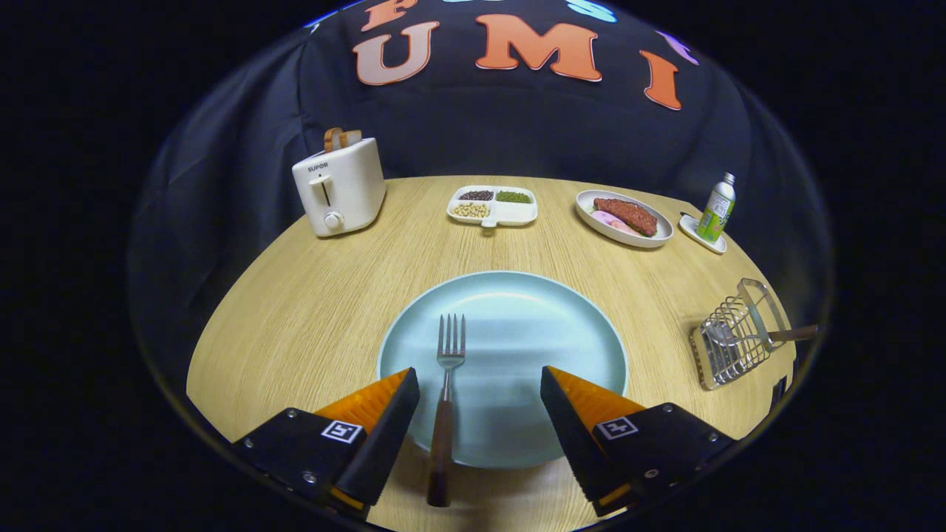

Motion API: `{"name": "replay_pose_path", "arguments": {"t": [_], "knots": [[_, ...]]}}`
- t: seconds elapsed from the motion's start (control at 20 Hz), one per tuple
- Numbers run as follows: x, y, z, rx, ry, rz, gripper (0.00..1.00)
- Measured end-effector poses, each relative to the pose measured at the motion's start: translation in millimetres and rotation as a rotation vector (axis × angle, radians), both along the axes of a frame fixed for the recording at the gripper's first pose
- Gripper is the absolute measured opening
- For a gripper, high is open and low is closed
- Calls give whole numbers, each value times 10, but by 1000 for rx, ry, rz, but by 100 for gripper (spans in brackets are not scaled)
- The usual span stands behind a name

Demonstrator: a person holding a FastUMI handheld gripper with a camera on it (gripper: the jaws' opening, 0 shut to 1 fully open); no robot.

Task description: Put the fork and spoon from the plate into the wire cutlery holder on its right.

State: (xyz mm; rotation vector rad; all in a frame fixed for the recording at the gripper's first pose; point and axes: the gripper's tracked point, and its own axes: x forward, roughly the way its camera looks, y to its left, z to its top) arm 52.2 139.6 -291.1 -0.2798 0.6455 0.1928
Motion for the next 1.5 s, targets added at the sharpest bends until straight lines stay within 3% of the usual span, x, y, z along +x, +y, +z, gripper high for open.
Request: {"name": "replay_pose_path", "arguments": {"t": [0.15,0.4,0.55,0.6,0.75,1.1,1.5], "knots": [[-14,65,-100,-23,22,13,89],[-39,40,-242,-31,81,-5,45],[-42,10,-264,-41,94,0,24],[-35,24,-288,-37,98,2,12],[-61,-6,-257,-25,118,-8,5],[-96,-155,280,4,97,24,5],[-113,-907,1090,-36,139,8,5]]}}
